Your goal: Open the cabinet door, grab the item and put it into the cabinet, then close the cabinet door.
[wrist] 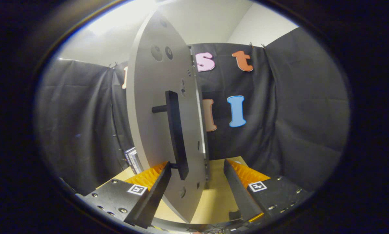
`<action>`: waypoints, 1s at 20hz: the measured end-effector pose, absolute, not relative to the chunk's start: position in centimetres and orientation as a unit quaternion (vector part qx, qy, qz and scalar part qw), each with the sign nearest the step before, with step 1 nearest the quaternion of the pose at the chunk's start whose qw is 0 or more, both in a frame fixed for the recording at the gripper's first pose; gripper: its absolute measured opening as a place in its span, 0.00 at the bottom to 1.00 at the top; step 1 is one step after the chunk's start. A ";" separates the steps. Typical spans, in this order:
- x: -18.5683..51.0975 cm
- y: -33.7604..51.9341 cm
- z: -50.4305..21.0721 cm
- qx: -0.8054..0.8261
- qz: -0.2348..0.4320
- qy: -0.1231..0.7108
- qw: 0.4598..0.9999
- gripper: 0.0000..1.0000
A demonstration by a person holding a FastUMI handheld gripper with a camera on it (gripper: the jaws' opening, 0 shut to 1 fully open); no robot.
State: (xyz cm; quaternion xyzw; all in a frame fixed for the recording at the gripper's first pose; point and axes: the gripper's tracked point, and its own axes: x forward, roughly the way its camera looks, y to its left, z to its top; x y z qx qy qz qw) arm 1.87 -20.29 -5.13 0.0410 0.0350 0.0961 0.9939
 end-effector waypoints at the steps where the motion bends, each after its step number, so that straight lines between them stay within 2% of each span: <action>1: 1.9 -19.5 -5.1 0.037 0.107 0.035 0.993 0.97; 11: 4.8 -9.0 -5.1 0.016 0.188 0.037 0.981 1.00; 20: 12.2 2.6 -5.8 0.006 0.193 0.030 0.981 1.00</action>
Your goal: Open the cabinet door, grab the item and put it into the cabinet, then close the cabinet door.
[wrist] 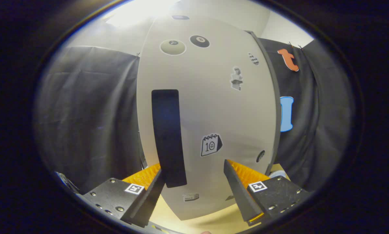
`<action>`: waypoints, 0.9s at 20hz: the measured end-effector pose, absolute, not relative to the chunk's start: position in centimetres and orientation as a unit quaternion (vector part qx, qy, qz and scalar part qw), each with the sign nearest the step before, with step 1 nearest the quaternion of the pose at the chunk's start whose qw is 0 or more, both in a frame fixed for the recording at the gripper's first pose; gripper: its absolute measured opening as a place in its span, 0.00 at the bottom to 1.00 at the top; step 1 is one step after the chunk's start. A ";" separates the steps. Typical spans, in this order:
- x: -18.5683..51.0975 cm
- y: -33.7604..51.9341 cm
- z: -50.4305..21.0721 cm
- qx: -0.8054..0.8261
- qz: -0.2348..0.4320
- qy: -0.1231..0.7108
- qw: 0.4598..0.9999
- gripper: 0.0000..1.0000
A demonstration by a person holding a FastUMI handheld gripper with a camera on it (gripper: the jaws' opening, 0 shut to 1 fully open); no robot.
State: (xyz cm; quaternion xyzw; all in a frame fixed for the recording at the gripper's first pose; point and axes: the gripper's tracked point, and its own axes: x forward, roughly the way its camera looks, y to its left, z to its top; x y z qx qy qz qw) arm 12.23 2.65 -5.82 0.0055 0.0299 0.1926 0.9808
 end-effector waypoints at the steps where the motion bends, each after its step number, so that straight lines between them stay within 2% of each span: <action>1: 13.3 3.8 -5.7 0.001 0.187 0.026 0.982 1.00; 18: 27.3 12.0 -5.6 -0.004 0.076 -0.008 0.997 1.00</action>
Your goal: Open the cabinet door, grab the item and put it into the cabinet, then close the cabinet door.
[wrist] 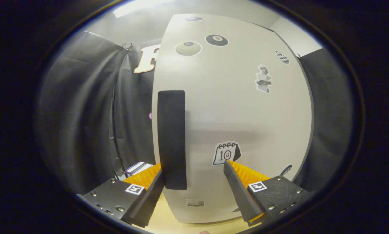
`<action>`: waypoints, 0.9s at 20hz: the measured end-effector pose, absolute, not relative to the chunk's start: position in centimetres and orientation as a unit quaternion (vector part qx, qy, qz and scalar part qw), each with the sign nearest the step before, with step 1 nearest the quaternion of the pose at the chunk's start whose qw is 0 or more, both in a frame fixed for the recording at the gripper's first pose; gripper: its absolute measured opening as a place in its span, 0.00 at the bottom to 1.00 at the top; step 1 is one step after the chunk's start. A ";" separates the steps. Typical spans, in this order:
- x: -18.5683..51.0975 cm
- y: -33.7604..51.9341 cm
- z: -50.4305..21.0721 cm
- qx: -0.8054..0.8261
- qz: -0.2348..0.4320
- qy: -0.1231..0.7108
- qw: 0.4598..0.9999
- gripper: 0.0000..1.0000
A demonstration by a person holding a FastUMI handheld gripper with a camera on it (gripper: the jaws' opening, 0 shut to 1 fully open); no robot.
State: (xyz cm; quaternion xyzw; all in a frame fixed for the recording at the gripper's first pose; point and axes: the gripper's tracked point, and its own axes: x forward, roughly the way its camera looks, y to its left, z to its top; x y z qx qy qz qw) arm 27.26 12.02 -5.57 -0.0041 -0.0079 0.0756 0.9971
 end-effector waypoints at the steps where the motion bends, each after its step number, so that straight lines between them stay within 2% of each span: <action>1: 27.5 12.1 -5.5 -0.001 0.070 -0.010 0.998 1.00; 11: 29.3 12.4 -5.5 0.001 0.045 -0.012 0.999 1.00; 18: 24.3 11.3 -3.9 0.013 0.058 -0.018 0.998 1.00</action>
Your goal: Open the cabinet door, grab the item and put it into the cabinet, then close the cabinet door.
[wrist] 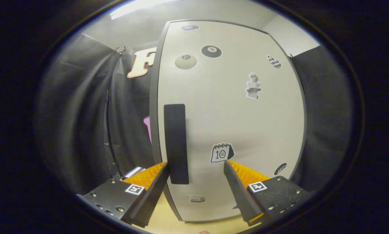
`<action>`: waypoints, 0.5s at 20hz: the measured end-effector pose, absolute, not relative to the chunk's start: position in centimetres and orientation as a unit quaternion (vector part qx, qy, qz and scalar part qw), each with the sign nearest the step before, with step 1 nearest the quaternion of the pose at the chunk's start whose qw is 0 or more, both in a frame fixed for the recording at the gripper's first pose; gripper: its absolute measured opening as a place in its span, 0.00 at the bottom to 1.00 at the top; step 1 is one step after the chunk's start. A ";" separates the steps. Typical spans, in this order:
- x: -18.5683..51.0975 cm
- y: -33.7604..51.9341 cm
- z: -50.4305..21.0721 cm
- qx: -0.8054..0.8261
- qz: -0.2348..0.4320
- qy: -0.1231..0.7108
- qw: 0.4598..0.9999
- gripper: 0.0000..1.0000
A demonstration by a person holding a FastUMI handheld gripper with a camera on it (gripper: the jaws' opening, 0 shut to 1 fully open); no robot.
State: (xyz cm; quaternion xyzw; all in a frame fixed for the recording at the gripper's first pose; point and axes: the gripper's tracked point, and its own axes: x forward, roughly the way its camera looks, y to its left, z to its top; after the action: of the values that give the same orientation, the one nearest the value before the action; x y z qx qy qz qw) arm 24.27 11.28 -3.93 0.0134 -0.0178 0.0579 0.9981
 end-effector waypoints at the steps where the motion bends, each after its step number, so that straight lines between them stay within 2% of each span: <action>1: 23.2 10.7 -3.7 0.012 0.057 -0.018 0.998 1.00; 10: 13.3 4.9 -3.0 -0.022 0.027 -0.016 0.999 1.00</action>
State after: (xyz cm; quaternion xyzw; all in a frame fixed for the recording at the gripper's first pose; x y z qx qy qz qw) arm 13.25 4.89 -3.04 -0.0218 -0.0158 0.0268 0.9993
